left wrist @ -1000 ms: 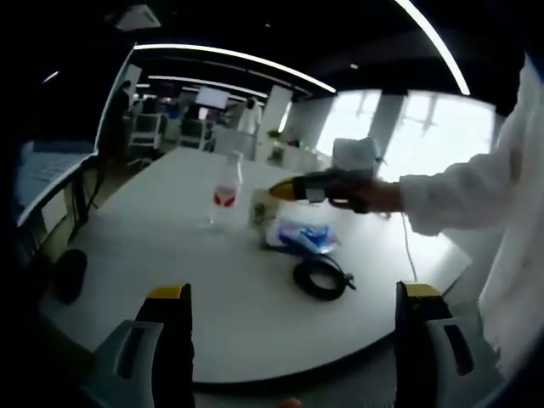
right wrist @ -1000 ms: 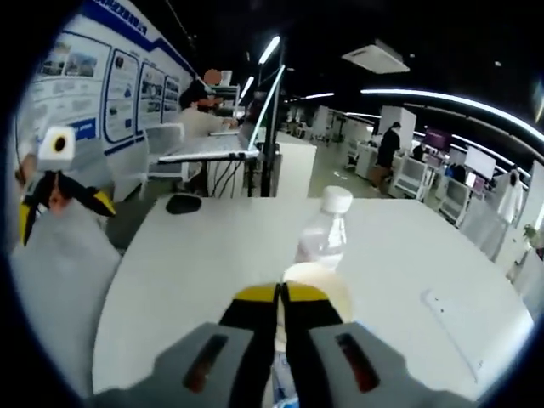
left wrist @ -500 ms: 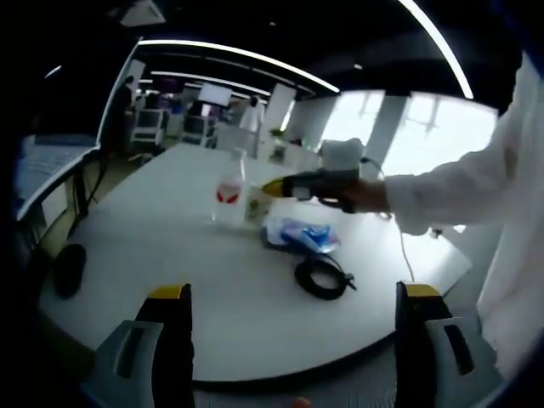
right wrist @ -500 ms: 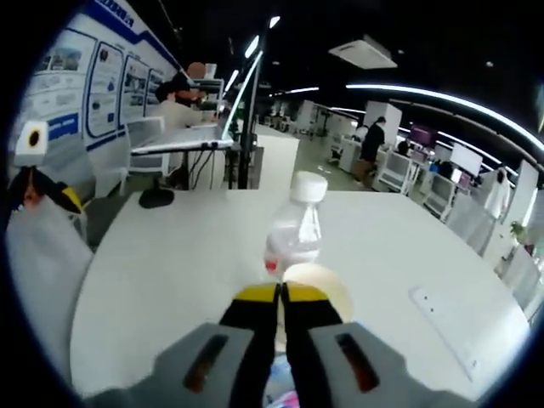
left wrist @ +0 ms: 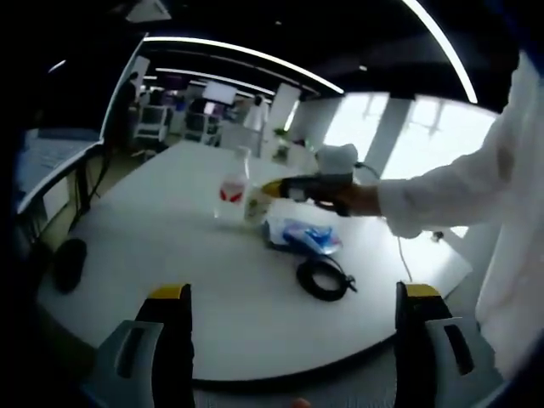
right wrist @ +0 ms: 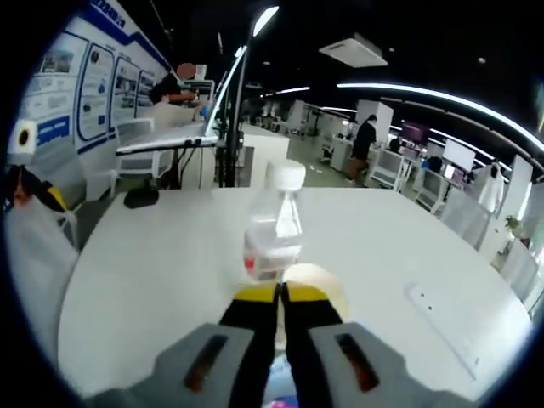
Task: Arrange the tabletop items into an orderly group along one side of the table until the central work area is clear of visible clutter.
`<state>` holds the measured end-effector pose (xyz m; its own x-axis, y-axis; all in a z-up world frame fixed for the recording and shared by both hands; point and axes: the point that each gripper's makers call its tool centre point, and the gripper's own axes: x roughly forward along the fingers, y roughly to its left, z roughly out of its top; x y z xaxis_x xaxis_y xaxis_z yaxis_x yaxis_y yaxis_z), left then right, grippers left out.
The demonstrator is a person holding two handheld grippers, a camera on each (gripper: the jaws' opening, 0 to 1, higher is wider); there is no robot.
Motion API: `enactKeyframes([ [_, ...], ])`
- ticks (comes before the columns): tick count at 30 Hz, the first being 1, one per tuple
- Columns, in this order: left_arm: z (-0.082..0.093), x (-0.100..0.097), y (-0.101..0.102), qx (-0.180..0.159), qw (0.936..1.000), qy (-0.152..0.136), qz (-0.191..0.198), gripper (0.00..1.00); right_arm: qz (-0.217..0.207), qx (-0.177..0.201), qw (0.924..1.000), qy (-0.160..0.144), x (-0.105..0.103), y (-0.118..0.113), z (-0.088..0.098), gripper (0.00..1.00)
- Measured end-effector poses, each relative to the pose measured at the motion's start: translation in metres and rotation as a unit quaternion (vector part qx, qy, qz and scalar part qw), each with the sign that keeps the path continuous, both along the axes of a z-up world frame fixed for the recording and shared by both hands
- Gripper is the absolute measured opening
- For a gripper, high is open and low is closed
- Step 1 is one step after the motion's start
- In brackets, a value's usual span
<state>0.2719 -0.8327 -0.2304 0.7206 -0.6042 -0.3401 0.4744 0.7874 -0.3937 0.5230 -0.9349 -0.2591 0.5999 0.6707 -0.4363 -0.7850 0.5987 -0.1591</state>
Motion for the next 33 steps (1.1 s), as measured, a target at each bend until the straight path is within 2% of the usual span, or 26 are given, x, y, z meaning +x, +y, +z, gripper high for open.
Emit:
enactKeyframes([
  [7,0.000,0.000,-0.001,-0.002,1.0000,0.002,0.001,0.96,0.017,-0.022,0.9996,0.001,-0.006,0.005,-0.011,0.00],
  [14,-0.001,0.001,0.000,-0.005,1.0000,0.004,0.004,0.96,0.025,-0.024,0.9994,0.004,-0.010,0.008,-0.014,0.00],
  [33,-0.003,0.000,-0.001,-0.008,0.9999,0.010,0.000,0.96,0.009,-0.021,0.9993,0.029,-0.010,0.009,-0.024,0.02],
])
